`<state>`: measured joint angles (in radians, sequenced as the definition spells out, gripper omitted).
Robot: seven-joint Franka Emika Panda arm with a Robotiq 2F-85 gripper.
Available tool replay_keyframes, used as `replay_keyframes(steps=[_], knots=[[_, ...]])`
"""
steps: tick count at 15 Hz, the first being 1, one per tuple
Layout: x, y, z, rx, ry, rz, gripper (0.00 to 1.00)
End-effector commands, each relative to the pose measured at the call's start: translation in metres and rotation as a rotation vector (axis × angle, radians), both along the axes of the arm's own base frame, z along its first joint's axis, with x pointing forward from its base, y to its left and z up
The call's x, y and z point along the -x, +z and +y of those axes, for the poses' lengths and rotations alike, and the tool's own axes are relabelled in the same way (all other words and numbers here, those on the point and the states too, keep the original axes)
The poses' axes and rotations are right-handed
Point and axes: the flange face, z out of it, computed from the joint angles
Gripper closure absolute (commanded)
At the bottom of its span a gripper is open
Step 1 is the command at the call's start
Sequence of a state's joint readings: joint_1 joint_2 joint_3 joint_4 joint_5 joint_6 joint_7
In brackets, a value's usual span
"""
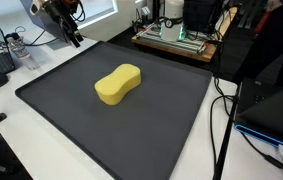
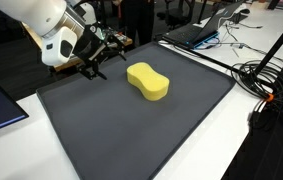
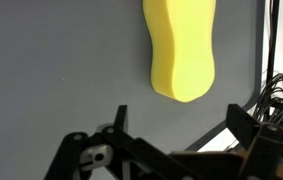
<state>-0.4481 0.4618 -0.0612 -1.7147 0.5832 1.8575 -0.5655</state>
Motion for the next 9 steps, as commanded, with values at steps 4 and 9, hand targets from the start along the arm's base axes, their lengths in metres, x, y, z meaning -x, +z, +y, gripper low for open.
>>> replay_keyframes(steps=[4, 9], knots=[[0.063, -0.001, 0.013, -0.028, -0.004, -0.031, 0.00], [0.115, -0.002, 0.016, 0.005, -0.067, -0.048, 0.00]])
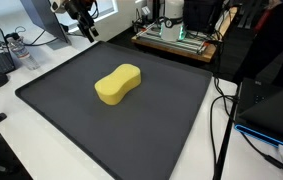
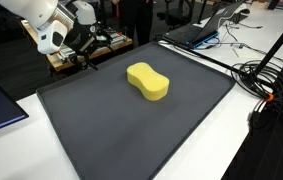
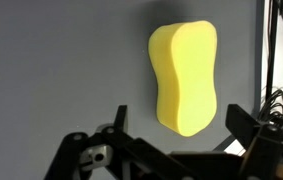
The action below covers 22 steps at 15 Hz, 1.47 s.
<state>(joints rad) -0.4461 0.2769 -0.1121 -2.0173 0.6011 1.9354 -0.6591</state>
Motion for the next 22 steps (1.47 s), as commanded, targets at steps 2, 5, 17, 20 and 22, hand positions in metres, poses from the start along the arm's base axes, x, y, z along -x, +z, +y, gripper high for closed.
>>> replay_keyframes(steps=[2, 5, 17, 20, 22], knots=[[0.052, 0.011, 0.014, 0.055, -0.095, -0.050, 0.00], [0.075, 0.016, 0.029, 0.068, -0.129, -0.051, 0.00], [0.110, 0.044, 0.132, 0.072, -0.275, 0.060, 0.00], [0.101, 0.050, 0.158, 0.113, -0.288, 0.078, 0.00], [0.093, 0.055, 0.174, 0.157, -0.288, 0.106, 0.00]])
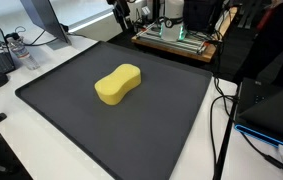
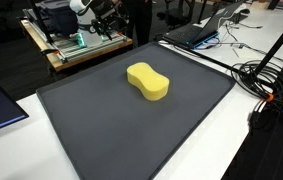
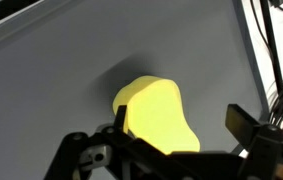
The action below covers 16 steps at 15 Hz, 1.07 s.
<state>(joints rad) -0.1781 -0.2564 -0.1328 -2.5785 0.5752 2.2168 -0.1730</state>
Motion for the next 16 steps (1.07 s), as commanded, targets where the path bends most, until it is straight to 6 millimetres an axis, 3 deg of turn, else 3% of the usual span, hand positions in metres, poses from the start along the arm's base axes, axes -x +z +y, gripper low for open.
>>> replay_keyframes(steps=[1, 8, 9, 11, 15, 16], knots=[[-0.006, 0.011, 0.028, 0.091, -0.020, 0.046, 0.00], [-0.031, 0.034, 0.082, 0.276, 0.083, 0.139, 0.00], [-0.024, 0.021, 0.073, 0.247, 0.046, 0.124, 0.00], [-0.029, 0.029, 0.083, 0.258, 0.078, 0.123, 0.00], [-0.030, 0.031, 0.083, 0.262, 0.082, 0.123, 0.00], [-0.038, 0.033, 0.088, 0.292, 0.107, 0.109, 0.00]])
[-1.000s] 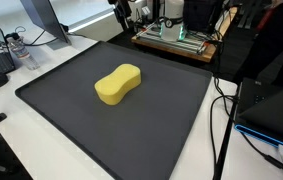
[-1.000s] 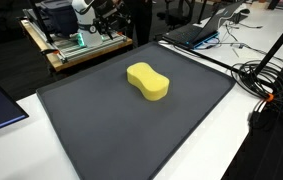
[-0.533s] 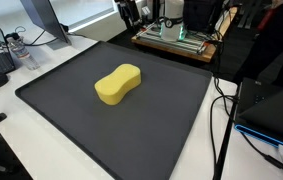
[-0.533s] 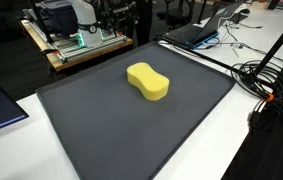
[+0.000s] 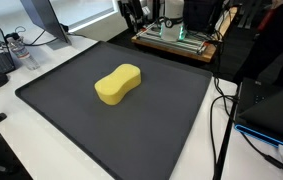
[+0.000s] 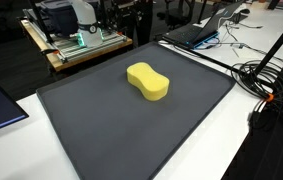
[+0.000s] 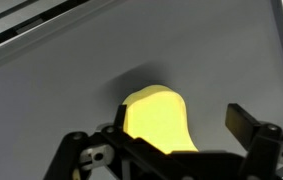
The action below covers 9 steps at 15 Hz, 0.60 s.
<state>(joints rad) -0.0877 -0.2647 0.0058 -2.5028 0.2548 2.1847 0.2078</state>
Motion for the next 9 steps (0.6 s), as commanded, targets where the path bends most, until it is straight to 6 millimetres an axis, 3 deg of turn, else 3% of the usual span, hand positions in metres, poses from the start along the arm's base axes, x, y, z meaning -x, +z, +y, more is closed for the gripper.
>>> replay_keyframes(steps=[1, 5, 9], knots=[[-0.015, 0.005, 0.010, 0.035, 0.051, -0.016, 0.00], [-0.048, 0.014, 0.043, 0.083, 0.198, -0.048, 0.00], [-0.076, 0.003, 0.075, 0.107, 0.350, -0.038, 0.00]])
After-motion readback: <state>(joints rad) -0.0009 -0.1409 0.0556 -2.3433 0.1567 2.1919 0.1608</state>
